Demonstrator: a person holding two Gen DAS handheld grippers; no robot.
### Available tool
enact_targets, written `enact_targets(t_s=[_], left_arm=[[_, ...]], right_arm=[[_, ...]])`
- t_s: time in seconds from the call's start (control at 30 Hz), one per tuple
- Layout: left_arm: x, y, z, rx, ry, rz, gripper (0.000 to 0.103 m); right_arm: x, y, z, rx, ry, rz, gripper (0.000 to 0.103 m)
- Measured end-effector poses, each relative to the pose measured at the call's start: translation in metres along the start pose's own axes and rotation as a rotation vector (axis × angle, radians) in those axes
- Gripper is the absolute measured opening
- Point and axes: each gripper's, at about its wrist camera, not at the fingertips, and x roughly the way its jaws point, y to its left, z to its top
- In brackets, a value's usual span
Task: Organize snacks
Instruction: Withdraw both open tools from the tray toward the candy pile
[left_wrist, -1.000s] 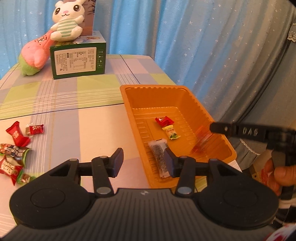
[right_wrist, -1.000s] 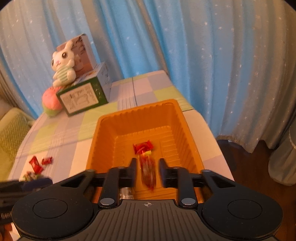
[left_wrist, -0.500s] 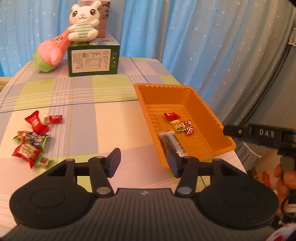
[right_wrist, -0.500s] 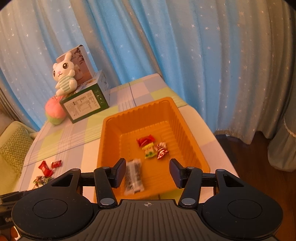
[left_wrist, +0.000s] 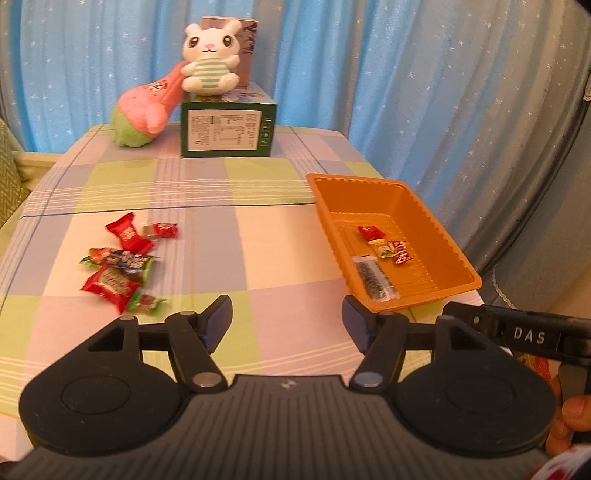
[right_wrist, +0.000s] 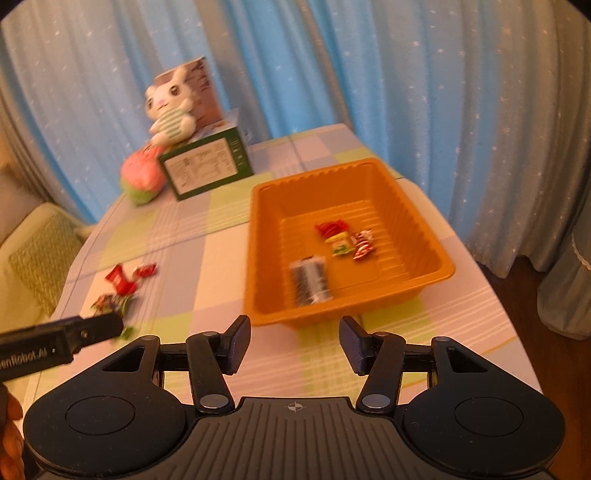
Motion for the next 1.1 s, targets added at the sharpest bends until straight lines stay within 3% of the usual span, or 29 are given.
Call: enact_targets(t_s=[0.5, 1.1], left_arm=[[-0.024, 0.035, -0.014, -0.001, -0.013, 0.057, 0.073], [-0.037, 0.102, -0.023, -0.068, -0.004, 0.155, 0.075]], right_arm=[[0.008, 0.043, -0.018, -0.073, 0.036, 0.031, 0.055], [0.029, 0.083, -0.025, -0.128, 0.066, 0.089, 0.056]])
